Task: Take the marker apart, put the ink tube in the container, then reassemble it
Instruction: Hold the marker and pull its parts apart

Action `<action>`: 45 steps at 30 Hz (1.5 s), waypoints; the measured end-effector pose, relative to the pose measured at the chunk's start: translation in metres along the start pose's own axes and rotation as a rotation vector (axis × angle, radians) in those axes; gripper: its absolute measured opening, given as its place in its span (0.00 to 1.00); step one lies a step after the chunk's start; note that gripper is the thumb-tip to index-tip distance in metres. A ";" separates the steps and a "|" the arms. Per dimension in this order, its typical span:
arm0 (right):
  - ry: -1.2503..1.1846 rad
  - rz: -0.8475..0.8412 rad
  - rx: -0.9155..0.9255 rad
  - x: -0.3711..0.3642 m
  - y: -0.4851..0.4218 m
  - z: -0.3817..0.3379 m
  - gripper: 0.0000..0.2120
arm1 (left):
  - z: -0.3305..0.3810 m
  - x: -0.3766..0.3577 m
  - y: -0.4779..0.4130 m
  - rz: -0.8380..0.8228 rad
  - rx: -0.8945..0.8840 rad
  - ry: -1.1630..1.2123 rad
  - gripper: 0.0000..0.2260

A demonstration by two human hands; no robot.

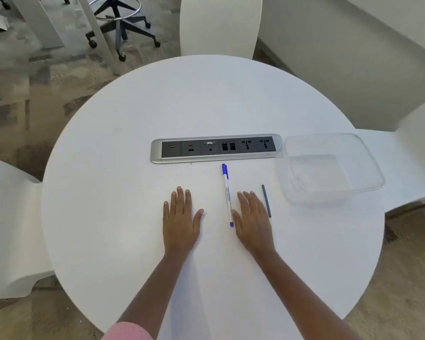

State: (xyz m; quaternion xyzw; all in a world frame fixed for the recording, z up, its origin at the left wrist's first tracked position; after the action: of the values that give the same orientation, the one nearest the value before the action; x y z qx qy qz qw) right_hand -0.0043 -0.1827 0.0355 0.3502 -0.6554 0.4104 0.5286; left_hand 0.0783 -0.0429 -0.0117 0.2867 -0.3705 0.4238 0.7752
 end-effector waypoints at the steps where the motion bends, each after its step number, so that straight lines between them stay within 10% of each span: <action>1: -0.001 0.000 0.005 0.000 0.003 -0.005 0.18 | -0.002 0.001 0.000 -0.001 0.010 0.014 0.32; 8: -0.109 -0.140 -0.148 -0.008 0.012 -0.008 0.21 | -0.002 0.006 0.001 -0.021 -0.092 -0.023 0.39; 13: -0.423 -0.240 -0.344 -0.019 0.015 0.006 0.23 | -0.009 0.008 0.004 -0.047 -0.049 0.089 0.23; 26: -0.920 -0.188 -0.373 0.030 0.020 -0.005 0.12 | 0.014 0.010 0.025 -0.177 0.511 1.538 0.06; 32: -0.873 -0.098 -0.333 0.048 0.027 -0.012 0.14 | 0.014 0.014 0.038 -0.103 0.653 1.909 0.07; 45: -0.169 0.093 0.114 0.095 0.020 -0.054 0.07 | 0.023 0.036 0.044 -0.093 0.540 1.890 0.04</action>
State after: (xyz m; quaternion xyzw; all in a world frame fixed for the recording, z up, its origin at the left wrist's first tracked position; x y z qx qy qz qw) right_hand -0.0191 -0.1276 0.1307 0.3821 -0.6888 0.4402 0.4310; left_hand 0.0458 -0.0239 0.0367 0.0116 0.5230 0.5180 0.6768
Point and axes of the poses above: each hand's wrist, its own y-axis away from the middle knuckle, its own x-axis out of the back of the hand, z = x × y, the point moved 9 cm from there along -y, towards the middle knuckle, and after that the axes turned 13 degrees about y, right-handed, at the moved point
